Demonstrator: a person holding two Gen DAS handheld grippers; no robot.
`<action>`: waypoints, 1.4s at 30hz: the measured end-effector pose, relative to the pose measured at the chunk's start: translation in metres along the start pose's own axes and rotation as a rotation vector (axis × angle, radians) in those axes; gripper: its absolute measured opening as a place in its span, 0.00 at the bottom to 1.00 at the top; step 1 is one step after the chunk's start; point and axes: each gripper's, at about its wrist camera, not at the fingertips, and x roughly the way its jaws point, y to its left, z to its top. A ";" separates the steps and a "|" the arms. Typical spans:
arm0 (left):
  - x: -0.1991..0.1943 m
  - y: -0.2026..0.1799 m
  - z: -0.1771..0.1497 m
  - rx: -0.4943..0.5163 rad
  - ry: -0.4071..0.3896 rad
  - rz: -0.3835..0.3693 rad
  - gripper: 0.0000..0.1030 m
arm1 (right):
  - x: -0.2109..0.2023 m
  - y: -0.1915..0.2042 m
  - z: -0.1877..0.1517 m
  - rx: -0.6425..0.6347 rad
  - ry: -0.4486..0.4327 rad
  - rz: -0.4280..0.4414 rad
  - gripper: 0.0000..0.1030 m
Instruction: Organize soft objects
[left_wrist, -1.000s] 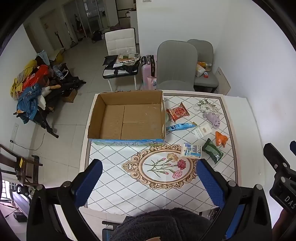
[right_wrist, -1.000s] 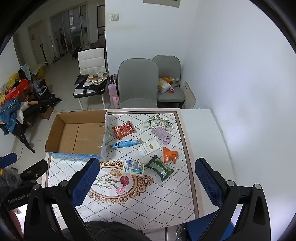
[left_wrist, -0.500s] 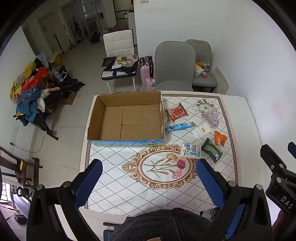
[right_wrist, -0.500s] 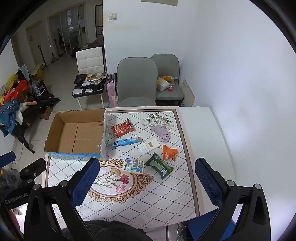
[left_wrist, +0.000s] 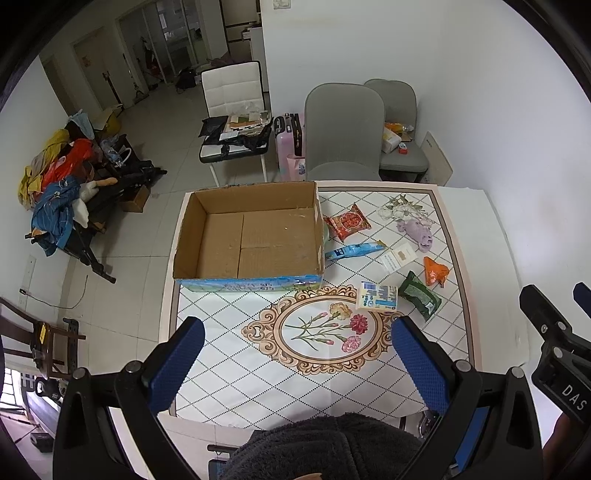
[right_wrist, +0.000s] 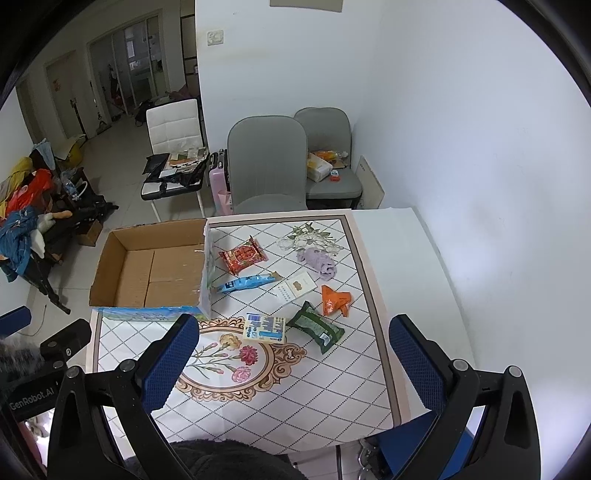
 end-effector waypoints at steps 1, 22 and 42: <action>0.000 0.000 -0.001 -0.001 0.000 -0.001 1.00 | 0.000 0.000 -0.001 0.001 0.002 0.000 1.00; -0.003 0.000 -0.015 -0.004 -0.001 -0.011 1.00 | -0.005 -0.005 -0.006 0.006 0.003 0.006 1.00; -0.007 0.000 -0.012 -0.007 -0.007 -0.008 1.00 | -0.008 -0.002 -0.003 -0.003 -0.002 0.008 1.00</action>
